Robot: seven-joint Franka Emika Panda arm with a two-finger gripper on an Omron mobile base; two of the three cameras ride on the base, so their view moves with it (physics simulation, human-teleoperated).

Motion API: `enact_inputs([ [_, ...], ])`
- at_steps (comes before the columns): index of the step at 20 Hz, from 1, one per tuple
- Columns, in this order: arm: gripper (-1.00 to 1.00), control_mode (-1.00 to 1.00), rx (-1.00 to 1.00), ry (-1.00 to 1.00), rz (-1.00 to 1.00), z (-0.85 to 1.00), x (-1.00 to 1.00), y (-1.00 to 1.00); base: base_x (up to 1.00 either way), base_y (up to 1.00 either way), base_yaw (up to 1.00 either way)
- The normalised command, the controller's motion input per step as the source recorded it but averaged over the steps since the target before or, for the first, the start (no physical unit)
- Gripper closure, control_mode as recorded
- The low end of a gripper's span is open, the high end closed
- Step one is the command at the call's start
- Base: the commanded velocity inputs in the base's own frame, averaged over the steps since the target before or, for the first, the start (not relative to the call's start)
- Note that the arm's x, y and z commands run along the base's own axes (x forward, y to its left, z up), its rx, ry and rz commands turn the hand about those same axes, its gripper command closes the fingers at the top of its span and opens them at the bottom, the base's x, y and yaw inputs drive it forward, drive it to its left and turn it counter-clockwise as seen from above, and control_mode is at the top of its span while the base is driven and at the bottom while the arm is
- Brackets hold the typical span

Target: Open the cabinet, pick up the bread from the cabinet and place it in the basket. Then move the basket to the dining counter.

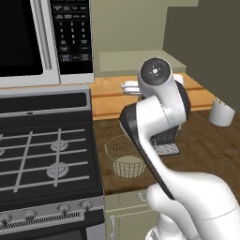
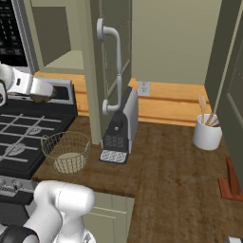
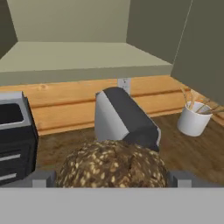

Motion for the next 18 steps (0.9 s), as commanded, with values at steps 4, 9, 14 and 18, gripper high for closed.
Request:
enact_inputs([
  [4, 1.00, -1.00, 0.08, 0.31, 0.00, -1.00, 0.18, 0.07, 0.00, 0.00, 0.00],
  [9, 1.00, -1.00, 0.12, 0.28, 0.00, -1.00, 0.25, 0.00, 0.00, 0.00, 0.00],
  [14, 1.00, -1.00, 0.00, 0.23, 0.02, -0.94, 0.89, 0.19, 0.00, 0.00, 0.00],
  [18, 1.00, -1.00, -0.01, 0.04, 0.05, -1.00, 0.13, 0.60, 0.00, 0.00, 0.00],
])
